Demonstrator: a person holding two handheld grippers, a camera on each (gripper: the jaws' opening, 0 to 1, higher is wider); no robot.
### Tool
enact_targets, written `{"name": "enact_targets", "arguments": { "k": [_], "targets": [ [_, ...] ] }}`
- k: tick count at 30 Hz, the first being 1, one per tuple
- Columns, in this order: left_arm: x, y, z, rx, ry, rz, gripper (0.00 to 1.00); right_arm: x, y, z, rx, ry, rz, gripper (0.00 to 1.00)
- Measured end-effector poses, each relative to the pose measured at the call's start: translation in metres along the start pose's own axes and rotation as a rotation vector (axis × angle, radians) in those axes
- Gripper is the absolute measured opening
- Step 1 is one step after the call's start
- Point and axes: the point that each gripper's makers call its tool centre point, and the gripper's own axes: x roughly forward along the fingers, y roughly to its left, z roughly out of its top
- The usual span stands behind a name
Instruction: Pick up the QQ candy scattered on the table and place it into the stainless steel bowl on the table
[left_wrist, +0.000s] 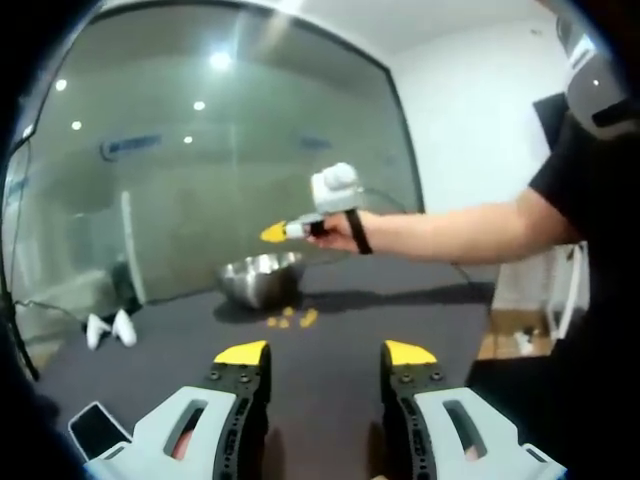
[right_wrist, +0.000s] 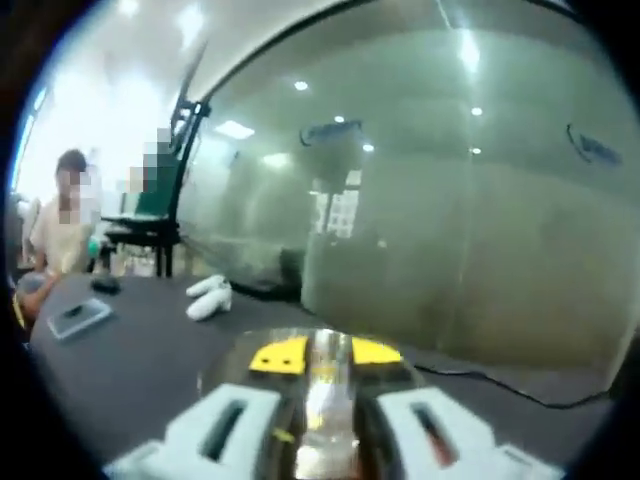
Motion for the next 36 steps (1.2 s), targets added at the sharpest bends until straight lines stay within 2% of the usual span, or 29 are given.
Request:
{"name": "enact_targets", "arguments": {
  "k": [1,2,8,19,23,25,26,31,36],
  "targets": [
    [-0.001,0.001,0.001,-0.004,-0.004,0.002,0.45,-0.001,0.002,-0.001,0.032,0.002,0.015,0.2],
    [-0.001,0.001,0.001,-0.006,-0.005,0.002,0.45,0.0,-0.004,-0.002,0.021,0.0,0.009,0.2],
    [0.0,0.0,-0.001,-0.007,0.001,0.002,0.45,0.001,-0.003,-0.002,-0.023,0.004,0.013,0.2],
    [0.001,0.001,-0.005,-0.015,0.014,0.012,0.45,-0.004,0.002,-0.005,-0.036,0.024,0.049,0.2],
    [0.001,0.0,-0.002,-0.018,-0.002,0.016,0.46,-0.024,0.003,0.007,-0.03,-0.009,0.069,0.19],
    [0.001,0.003,-0.003,-0.026,-0.002,0.028,0.46,-0.052,0.01,0.009,-0.012,-0.044,0.056,0.17],
    [0.001,0.004,-0.003,-0.03,-0.001,0.031,0.46,-0.054,0.006,0.007,-0.005,-0.045,0.066,0.17],
    [0.002,0.004,-0.004,-0.026,-0.001,0.03,0.47,-0.09,0.011,0.0,-0.028,-0.06,0.105,0.17],
    [0.002,0.004,-0.002,-0.027,-0.008,0.032,0.48,-0.131,0.009,-0.017,-0.028,-0.047,0.135,0.17]
  ]
}}
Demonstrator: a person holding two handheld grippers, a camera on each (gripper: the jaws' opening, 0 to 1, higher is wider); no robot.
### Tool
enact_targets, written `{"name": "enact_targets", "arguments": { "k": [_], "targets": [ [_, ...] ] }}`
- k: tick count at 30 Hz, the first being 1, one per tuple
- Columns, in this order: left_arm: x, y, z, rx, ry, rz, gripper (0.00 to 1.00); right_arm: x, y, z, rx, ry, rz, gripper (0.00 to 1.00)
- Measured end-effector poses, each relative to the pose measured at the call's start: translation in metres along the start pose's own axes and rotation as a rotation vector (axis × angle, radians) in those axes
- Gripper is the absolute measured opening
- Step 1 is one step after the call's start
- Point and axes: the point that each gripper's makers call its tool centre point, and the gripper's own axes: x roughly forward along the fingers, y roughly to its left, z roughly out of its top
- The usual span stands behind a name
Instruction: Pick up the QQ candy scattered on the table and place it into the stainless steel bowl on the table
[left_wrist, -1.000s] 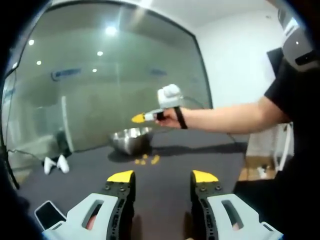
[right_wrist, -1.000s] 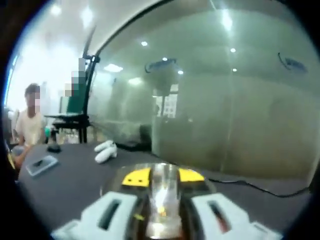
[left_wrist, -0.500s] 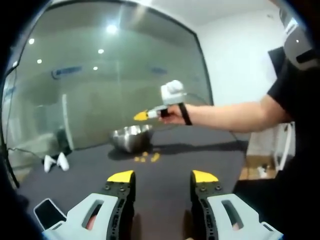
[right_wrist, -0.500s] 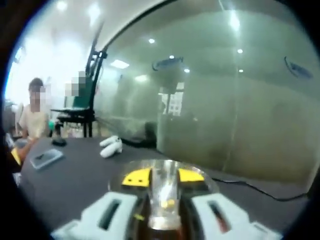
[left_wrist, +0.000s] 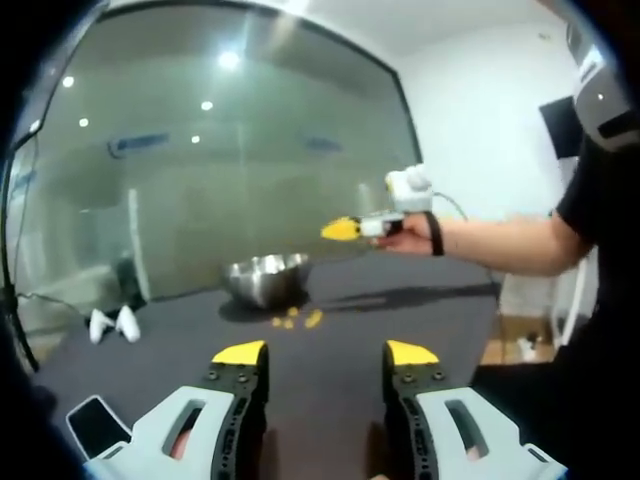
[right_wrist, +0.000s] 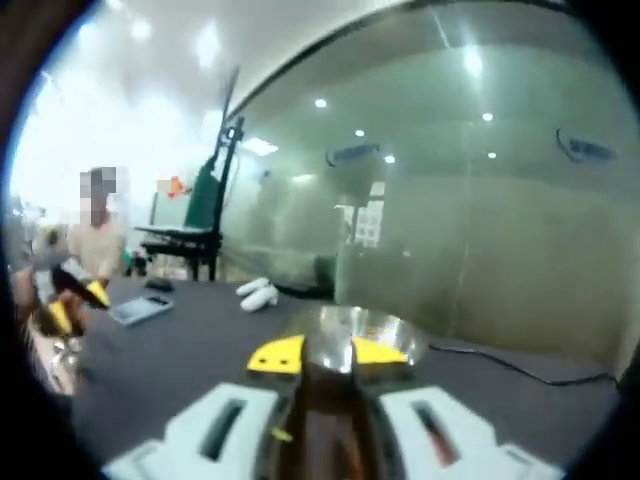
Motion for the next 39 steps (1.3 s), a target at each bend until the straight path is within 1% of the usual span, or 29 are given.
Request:
{"name": "enact_targets", "arguments": {
  "k": [3,6,7,8,10,14,19,21,23,24,26,27,28,29,30,32,34,36,39],
  "targets": [
    [0.004,0.0,-0.002,0.0,0.004,-0.003,0.48,-0.019,0.0,-0.012,0.015,0.015,0.001,0.17],
    [0.005,-0.003,0.001,0.007,-0.001,-0.013,0.48,-0.035,0.006,-0.023,0.012,0.029,0.015,0.17],
    [0.005,-0.004,0.002,0.007,-0.005,-0.015,0.49,-0.038,0.007,-0.025,-0.001,0.03,0.023,0.17],
    [0.006,-0.004,0.002,0.006,-0.007,-0.014,0.51,-0.041,0.006,-0.026,-0.052,0.024,0.021,0.17],
    [0.007,-0.002,0.002,0.004,-0.004,-0.005,0.55,-0.046,0.006,-0.033,-0.047,0.034,0.025,0.17],
    [0.008,-0.002,0.0,0.006,0.002,-0.005,0.54,-0.047,0.009,-0.038,-0.034,0.044,0.04,0.17],
    [0.01,-0.002,-0.002,0.006,0.014,-0.009,0.53,-0.039,0.018,-0.047,-0.039,0.071,0.077,0.17],
    [0.01,-0.002,-0.003,0.006,0.015,-0.011,0.53,-0.036,0.024,-0.053,-0.044,0.091,0.107,0.17],
    [0.009,-0.002,-0.005,0.004,0.018,-0.012,0.53,-0.032,0.029,-0.055,-0.036,0.097,0.134,0.17],
    [0.009,-0.001,-0.005,0.005,0.019,-0.011,0.53,-0.03,0.033,-0.06,-0.035,0.12,0.153,0.17],
    [0.007,0.0,-0.007,0.002,0.019,-0.01,0.53,-0.025,0.035,-0.064,-0.042,0.124,0.159,0.17],
    [0.006,0.0,-0.006,0.001,0.017,-0.008,0.53,-0.023,0.037,-0.068,-0.034,0.142,0.175,0.17],
    [0.005,0.001,-0.007,0.001,0.016,-0.006,0.53,-0.021,0.04,-0.071,-0.023,0.146,0.191,0.17],
    [0.004,0.002,-0.007,0.001,0.014,-0.003,0.53,-0.018,0.044,-0.073,-0.015,0.146,0.221,0.17],
    [0.003,0.003,-0.006,-0.002,0.011,0.001,0.53,-0.014,0.047,-0.076,0.027,0.152,0.251,0.17],
    [0.002,0.005,-0.006,-0.007,0.007,0.007,0.53,-0.006,0.046,-0.082,0.03,0.161,0.259,0.17],
    [0.001,0.004,-0.007,-0.005,0.009,0.008,0.53,0.001,0.047,-0.092,0.003,0.205,0.265,0.17],
    [0.0,0.004,-0.007,-0.006,0.008,0.007,0.53,0.009,0.051,-0.097,0.023,0.224,0.277,0.17],
    [-0.001,0.005,-0.007,-0.007,0.006,0.009,0.53,0.02,0.056,-0.102,-0.001,0.247,0.283,0.17]
  ]
}}
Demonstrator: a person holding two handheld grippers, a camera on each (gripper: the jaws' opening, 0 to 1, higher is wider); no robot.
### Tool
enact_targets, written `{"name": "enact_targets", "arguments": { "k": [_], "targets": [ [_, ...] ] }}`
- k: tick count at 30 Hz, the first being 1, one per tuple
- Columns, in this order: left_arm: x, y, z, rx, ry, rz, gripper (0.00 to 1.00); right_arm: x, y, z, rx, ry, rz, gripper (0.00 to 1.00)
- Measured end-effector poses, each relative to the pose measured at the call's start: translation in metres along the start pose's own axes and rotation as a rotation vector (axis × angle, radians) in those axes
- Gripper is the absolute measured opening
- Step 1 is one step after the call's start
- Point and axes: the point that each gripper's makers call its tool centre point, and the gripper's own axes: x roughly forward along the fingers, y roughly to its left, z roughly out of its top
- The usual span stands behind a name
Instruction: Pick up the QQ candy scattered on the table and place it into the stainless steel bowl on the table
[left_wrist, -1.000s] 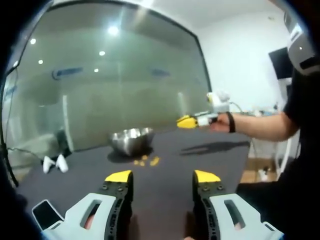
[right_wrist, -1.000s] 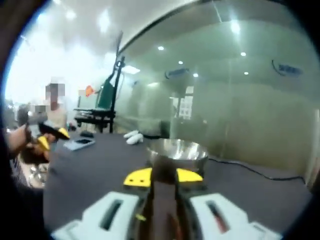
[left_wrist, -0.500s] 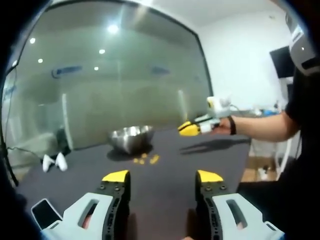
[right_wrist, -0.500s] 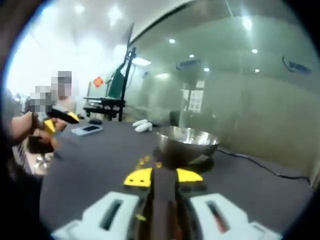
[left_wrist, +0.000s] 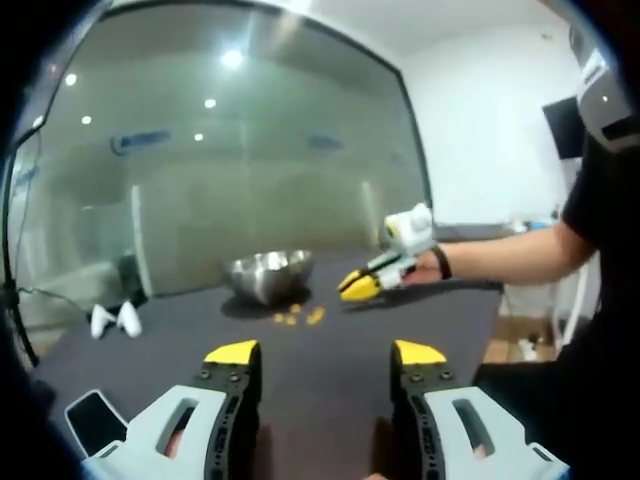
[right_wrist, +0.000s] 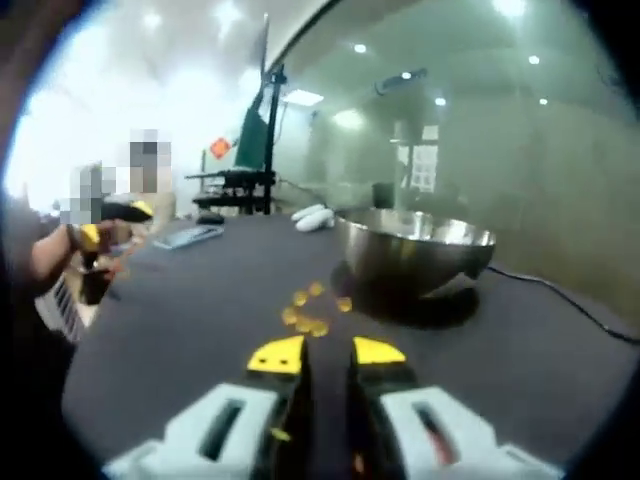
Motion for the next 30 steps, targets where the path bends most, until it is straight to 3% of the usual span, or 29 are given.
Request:
{"name": "enact_targets", "arguments": {
  "k": [16,30],
  "targets": [
    [-0.007,0.012,-0.003,-0.005,0.003,0.016,0.53,0.029,-0.002,-0.007,-0.006,0.048,0.034,0.17],
    [-0.008,0.01,-0.003,-0.003,0.01,0.02,0.53,0.043,-0.002,-0.009,-0.027,0.07,0.053,0.16]
  ]
}}
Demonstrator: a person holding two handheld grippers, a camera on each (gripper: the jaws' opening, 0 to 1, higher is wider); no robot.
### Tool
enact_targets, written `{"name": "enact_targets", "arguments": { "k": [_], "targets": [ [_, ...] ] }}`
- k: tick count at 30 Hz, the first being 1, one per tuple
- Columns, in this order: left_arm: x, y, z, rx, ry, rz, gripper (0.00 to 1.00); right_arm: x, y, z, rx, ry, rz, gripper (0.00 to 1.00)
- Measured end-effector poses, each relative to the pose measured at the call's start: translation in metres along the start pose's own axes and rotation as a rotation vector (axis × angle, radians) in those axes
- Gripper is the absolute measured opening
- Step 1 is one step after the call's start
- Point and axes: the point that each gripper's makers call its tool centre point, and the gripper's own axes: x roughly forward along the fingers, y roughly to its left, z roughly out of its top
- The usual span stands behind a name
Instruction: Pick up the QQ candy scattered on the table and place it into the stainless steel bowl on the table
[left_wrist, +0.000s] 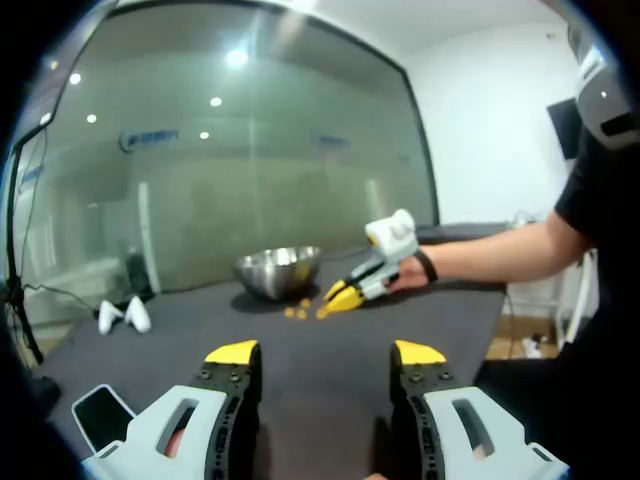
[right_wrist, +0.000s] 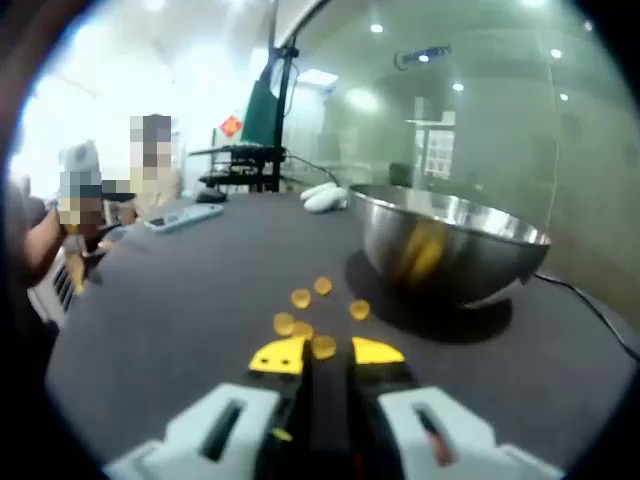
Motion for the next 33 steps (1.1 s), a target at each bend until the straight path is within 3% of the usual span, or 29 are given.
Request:
{"name": "enact_targets", "arguments": {
  "k": [33],
  "targets": [
    [-0.0072,-0.0025,0.0,0.001,0.007,0.02,0.53,0.0053,0.0052,0.0034,0.008,-0.001,0.005,0.09]
  ]
}}
